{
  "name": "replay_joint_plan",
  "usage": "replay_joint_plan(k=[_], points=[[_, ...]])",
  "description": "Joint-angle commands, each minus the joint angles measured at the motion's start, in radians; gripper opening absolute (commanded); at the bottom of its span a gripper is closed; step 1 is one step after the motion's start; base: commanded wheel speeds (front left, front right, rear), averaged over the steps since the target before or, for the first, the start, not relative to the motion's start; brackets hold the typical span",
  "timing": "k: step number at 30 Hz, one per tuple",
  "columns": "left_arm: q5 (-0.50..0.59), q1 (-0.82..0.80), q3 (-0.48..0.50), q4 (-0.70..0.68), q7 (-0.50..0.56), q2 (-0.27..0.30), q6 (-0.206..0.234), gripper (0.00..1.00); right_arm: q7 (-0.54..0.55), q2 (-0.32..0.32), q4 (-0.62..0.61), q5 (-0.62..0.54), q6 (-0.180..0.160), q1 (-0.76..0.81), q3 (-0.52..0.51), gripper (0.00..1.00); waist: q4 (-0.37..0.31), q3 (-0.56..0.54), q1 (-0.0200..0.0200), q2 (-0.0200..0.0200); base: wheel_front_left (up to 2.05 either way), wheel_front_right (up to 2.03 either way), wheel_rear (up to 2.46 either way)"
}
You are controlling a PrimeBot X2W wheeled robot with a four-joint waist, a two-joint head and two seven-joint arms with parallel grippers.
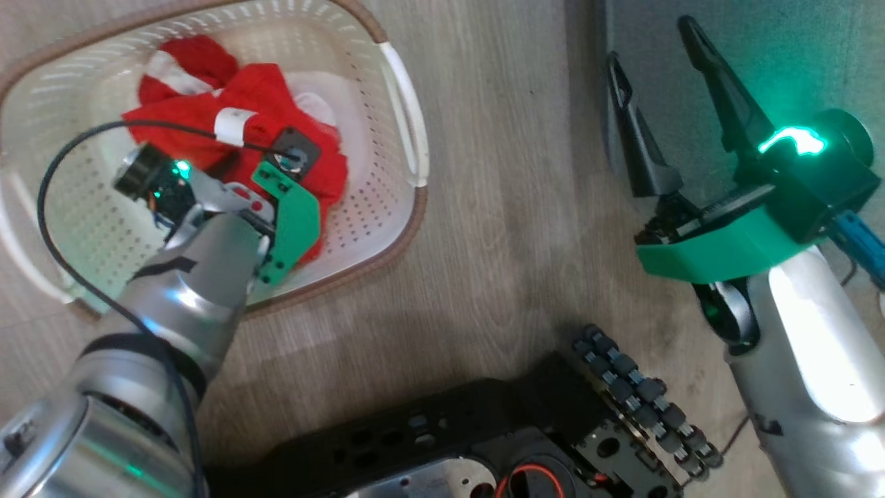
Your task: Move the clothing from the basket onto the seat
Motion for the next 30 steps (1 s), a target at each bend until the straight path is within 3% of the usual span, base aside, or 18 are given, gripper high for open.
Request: replay_joint_plan(k=[1,13,15,24,30], points=[[0.012,0.005,0.004,0.001,0.014,0.023,0.002,1.0,-0.006,0.002,-0.017,0.012,0.0,0.041,0.012,1.0,-0.019,0.02,0.0,0.0,0.0,0.0,0.0],[0.01,-0.008,-0.021,0.003,0.12,0.055,0.009,1.0,-0.006,0.023,-0.014,0.018,0.0,0.054,0.021,1.0,-0.042,0.034,0.0,0.0,0.0,0.0,0.0],[0.004,-0.007,-0.02,0.003,0.131,0.052,0.005,0.0,-0.006,0.025,-0.013,0.019,0.0,0.053,0.022,1.0,-0.043,0.033,0.0,0.0,0.0,0.0,0.0],[-0.023,-0.007,-0.016,0.003,0.121,0.044,0.002,0.0,-0.006,0.021,-0.002,0.03,0.0,0.027,0.025,1.0,-0.037,0.014,0.0,0.0,0.0,0.0,0.0],[-0.047,0.018,-0.01,0.003,0.072,0.017,0.011,0.0,-0.006,0.004,0.001,0.023,0.0,0.015,0.02,1.0,-0.001,-0.059,0.0,0.0,0.0,0.0,0.0]])
